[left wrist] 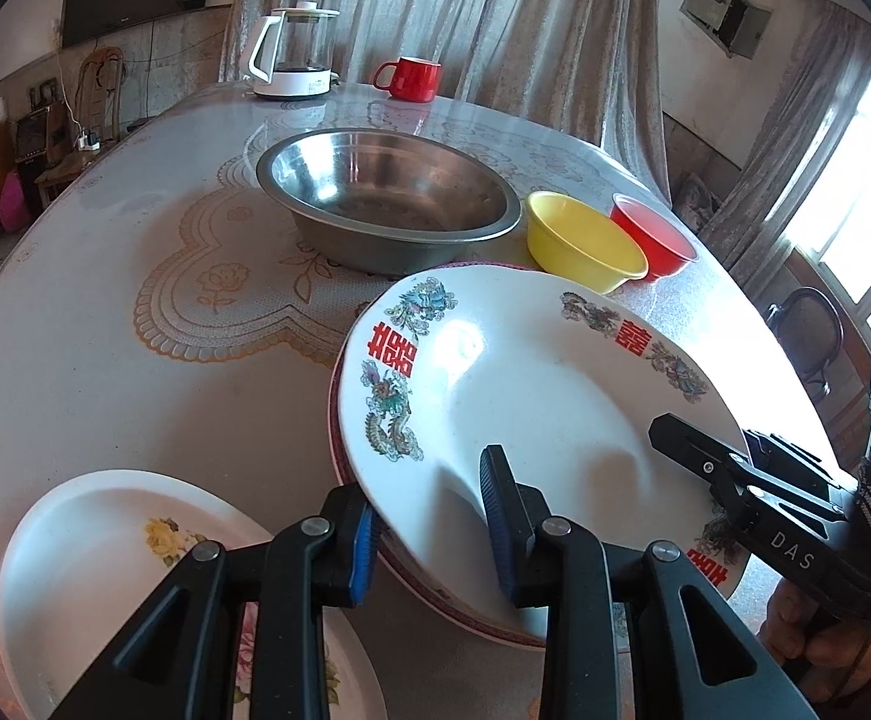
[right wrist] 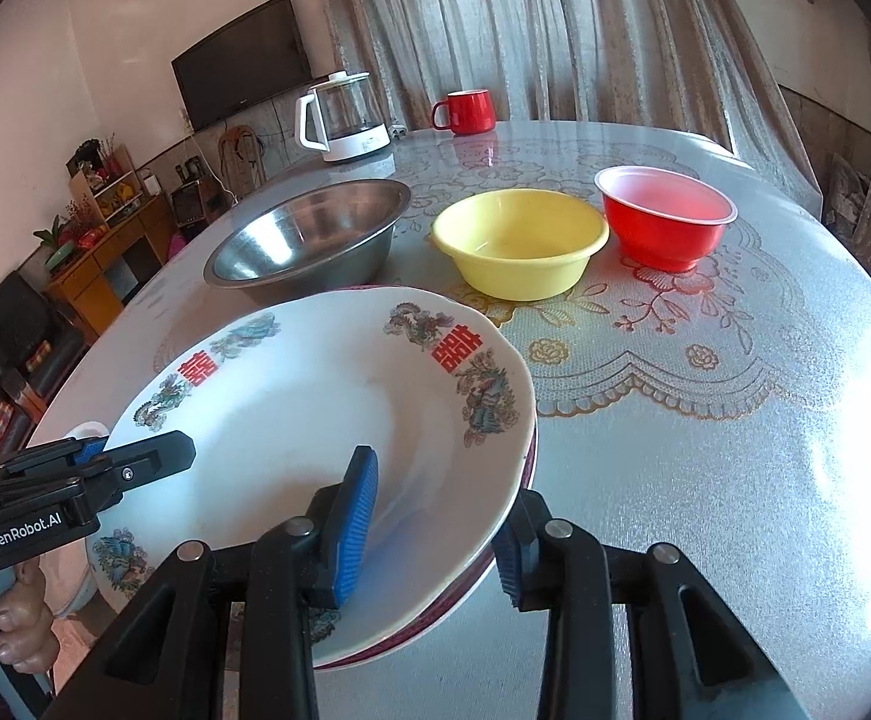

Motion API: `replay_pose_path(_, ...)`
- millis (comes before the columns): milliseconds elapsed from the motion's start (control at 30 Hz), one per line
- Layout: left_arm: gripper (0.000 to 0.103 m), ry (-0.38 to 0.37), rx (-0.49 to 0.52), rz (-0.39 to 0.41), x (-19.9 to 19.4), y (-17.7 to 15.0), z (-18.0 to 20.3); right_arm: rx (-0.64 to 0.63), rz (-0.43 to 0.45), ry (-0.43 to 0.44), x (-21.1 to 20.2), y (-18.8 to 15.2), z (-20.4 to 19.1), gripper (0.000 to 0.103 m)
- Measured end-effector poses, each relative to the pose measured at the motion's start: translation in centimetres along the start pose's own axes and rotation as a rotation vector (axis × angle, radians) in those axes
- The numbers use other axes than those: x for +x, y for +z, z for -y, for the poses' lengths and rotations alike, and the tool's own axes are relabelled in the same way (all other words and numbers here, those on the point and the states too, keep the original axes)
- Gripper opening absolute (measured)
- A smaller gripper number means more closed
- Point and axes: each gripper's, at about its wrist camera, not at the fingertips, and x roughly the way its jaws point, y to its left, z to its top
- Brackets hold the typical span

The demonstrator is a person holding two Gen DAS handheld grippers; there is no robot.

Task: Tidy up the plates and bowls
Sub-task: 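Lower the red-character plate onto the purple-flower plate and open the left gripper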

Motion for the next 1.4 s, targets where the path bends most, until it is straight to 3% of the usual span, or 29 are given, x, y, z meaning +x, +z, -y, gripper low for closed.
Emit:
replay_pose_path(367,0.032,-0.03,-0.016,0.009,-0.8,-0.6,-0.4,0.0,0.017,0.011,-1.7,-0.8,0.0,0.037)
replay_pose_path(533,0.031,-0.013,0.009,-0.003,-1.6,-1.1,0.4,-0.043,-0.004,-0.066,-1.8,-1.4,-0.2,0.038)
replay_pose_path(800,0.031,-0.021,0.008,0.0,-2.3,-1.5,0.5,-0.035,0.005,-0.04,-2.9,-2.0,0.4,0.039)
replay_pose_path(900,0.037,0.007,0.008,0.007,-2.7,-1.5,0.3,-0.084,0.013,-0.061,-2.9,-2.2,-0.1,0.038)
replay_pose_path(1400,0.037,0.011,0.002,0.014,-2.8,-1.9,0.3,-0.201,0.023,-0.133,-2.9,-2.3,-2.3,0.037)
